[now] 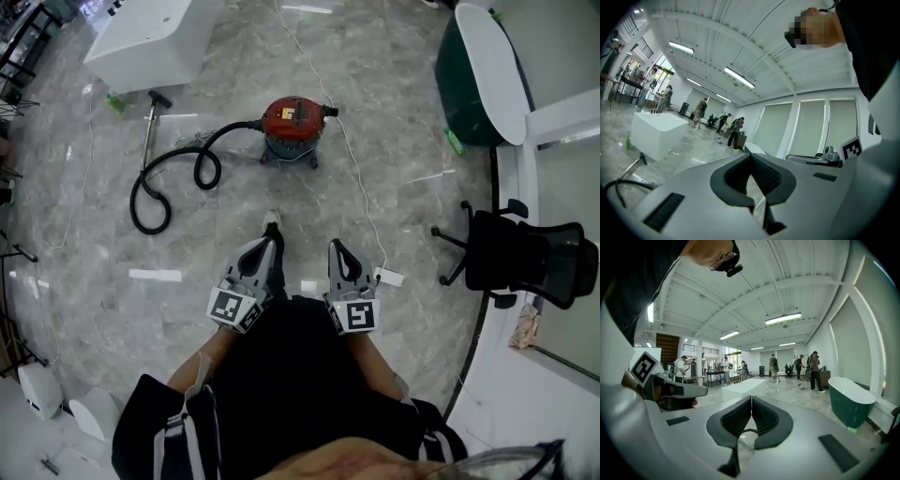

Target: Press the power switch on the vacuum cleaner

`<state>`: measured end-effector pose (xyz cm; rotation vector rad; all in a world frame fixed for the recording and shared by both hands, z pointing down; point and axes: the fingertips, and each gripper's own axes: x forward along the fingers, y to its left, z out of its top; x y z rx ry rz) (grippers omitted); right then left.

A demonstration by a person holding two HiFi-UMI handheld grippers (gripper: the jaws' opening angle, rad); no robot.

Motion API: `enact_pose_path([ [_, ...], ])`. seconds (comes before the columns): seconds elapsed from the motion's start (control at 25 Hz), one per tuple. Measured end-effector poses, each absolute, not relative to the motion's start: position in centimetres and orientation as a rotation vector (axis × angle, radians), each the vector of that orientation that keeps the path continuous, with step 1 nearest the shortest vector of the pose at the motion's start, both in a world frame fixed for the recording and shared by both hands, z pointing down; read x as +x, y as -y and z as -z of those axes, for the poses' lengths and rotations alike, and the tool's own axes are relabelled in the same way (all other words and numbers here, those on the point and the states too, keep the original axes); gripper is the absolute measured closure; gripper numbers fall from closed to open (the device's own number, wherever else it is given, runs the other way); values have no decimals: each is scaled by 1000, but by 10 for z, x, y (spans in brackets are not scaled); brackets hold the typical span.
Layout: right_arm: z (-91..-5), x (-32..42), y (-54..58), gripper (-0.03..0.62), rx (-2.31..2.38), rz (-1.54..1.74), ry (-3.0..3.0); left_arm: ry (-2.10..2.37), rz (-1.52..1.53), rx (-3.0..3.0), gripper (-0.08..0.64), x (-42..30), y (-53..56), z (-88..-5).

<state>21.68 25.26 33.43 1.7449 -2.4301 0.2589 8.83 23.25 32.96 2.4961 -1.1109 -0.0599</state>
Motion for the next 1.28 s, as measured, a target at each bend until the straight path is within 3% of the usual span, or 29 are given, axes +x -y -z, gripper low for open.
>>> enact_pose_path([
  [0.2,-328,192,-118,572,1665,-288,2418,1115,-11,2467,541,76,-118,-337],
  [0.44,-319,181,-33,572,1657,-280,2419,1148,95,2458,541,51,-37,-320],
  [0.88,-287,182,33,572,1622,-171,2455,1184,290,2455,541,48,-4,-291],
  [1.28,-275,136,63,572,1485,-221,2628,1415,351,2400,541,15,25,-277],
])
